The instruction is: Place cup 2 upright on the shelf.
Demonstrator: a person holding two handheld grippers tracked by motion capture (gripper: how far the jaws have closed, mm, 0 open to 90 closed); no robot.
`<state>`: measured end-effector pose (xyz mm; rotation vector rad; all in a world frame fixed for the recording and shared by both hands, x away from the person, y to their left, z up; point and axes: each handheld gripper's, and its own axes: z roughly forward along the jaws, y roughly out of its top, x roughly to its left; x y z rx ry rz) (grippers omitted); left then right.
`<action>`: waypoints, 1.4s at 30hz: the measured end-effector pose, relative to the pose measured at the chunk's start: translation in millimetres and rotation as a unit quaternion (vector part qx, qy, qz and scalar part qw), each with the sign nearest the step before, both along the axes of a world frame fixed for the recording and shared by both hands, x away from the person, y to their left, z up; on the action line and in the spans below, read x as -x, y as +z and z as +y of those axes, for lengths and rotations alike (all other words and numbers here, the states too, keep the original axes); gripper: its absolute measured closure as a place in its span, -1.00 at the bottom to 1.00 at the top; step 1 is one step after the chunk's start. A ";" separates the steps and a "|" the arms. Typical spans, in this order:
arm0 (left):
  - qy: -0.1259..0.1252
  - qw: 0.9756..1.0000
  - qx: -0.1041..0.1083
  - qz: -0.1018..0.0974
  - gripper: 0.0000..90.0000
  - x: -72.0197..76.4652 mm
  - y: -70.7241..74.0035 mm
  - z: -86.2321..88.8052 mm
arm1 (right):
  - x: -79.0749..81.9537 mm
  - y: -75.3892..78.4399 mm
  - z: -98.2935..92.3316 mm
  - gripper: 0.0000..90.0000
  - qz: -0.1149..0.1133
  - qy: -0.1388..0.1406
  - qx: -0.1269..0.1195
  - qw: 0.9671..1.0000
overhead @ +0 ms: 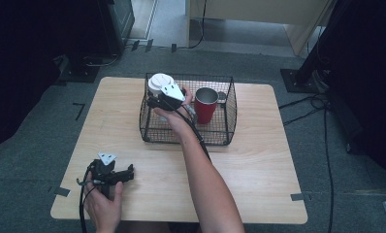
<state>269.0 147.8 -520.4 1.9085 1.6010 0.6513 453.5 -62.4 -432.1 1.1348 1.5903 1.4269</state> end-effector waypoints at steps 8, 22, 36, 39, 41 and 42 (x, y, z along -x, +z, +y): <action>0.000 1.000 0.000 0.000 -1.00 0.0 -0.1 0.0 | 0.2 -7.5 2.7 -0.65 0.010 0.013 0.022 1.000; 0.000 1.000 0.000 0.000 -1.00 0.0 -0.1 0.0 | 1.6 -12.2 1.3 -0.66 0.030 0.034 0.039 0.998; 0.000 1.000 0.000 0.000 -1.00 0.0 0.0 0.0 | 9.8 -10.4 -8.6 -0.94 0.030 0.069 0.032 0.997; 0.000 1.000 0.000 0.000 -1.00 0.0 -0.1 -0.1 | 11.5 -8.5 -9.8 -0.94 0.023 0.068 0.027 0.997; 0.000 1.000 0.000 0.000 -1.00 0.0 -0.1 0.0 | 12.4 -5.9 -10.7 -0.94 0.016 0.067 0.025 0.997; 0.000 1.000 0.000 0.000 -1.00 0.0 -0.1 0.0 | 12.4 -5.9 -10.7 -0.94 0.016 0.067 0.025 0.997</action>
